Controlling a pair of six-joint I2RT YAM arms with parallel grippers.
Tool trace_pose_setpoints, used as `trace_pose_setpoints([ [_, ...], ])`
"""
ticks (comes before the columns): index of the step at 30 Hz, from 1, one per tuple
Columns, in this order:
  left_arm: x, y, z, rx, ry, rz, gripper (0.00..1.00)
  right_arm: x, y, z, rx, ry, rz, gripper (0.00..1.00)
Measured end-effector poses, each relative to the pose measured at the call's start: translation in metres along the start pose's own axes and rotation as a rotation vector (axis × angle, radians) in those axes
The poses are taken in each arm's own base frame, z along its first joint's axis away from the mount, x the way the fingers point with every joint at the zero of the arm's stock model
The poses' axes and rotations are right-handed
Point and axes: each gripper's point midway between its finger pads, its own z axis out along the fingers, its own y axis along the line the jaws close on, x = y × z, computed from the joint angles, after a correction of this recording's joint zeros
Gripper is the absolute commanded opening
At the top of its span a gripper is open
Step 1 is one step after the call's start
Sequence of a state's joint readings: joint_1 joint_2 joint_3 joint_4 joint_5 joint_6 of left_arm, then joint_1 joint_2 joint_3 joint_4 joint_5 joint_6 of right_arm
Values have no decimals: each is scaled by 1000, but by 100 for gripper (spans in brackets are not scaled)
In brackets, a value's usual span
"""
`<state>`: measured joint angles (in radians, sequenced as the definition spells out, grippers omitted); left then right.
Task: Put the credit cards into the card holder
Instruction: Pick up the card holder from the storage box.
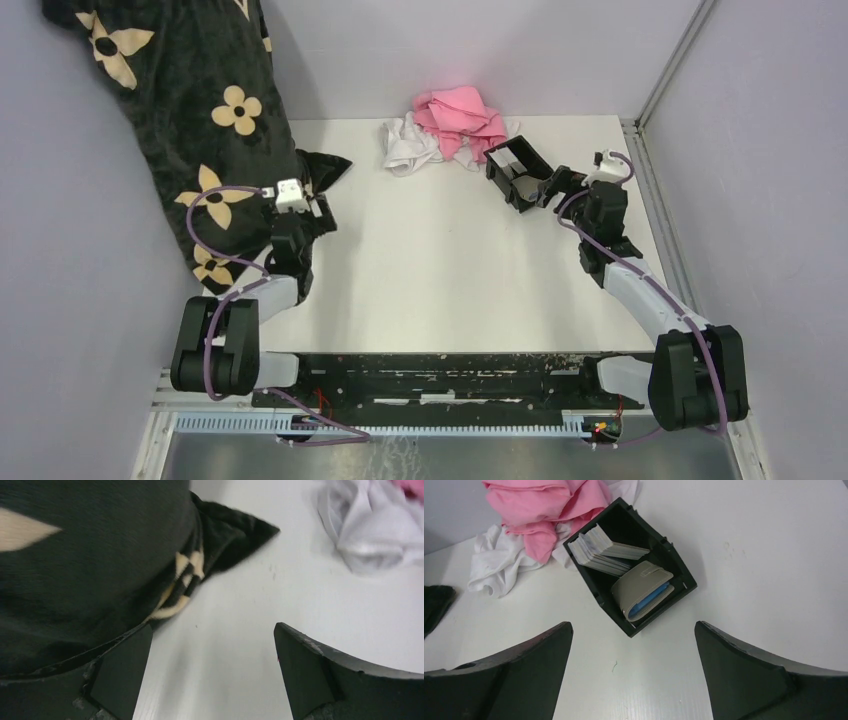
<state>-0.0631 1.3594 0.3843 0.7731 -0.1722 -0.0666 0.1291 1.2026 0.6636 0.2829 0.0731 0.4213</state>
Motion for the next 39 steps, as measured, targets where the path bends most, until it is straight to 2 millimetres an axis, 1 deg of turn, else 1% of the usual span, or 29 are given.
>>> trace_pose_setpoints([
  [3,-30,15,6,-122,-37,-111,99,-4,-8,1,51,-22,33,100],
  [5,-46,20,13,-169,-47,-173,99,-6,-11,1,77,-33,61,100],
  [7,-56,19,22,-179,-37,-204,99,-6,-11,1,82,-37,84,100],
  [9,-59,15,30,-177,-13,-220,100,-6,-10,3,80,-36,100,99],
  [11,-53,12,35,-174,18,-233,99,-4,-10,7,89,-14,115,97],
  [16,-27,5,37,-150,107,-252,96,0,-11,24,149,47,203,93],
  [19,-18,0,38,-125,136,-256,95,15,-14,32,182,91,269,92],
  [23,-12,-10,38,-91,157,-252,93,38,-22,40,221,153,339,91],
  [25,-9,-18,39,-71,168,-245,93,47,-24,43,234,182,369,90],
  [28,-7,-36,43,-36,181,-231,92,52,-24,49,242,209,394,90],
  [35,1,-68,45,25,204,-191,91,50,-18,65,229,224,440,87],
  [38,3,-77,47,41,209,-170,90,58,-18,72,235,246,454,86],
  [39,4,-80,47,43,209,-164,90,64,-19,75,238,262,462,85],
])
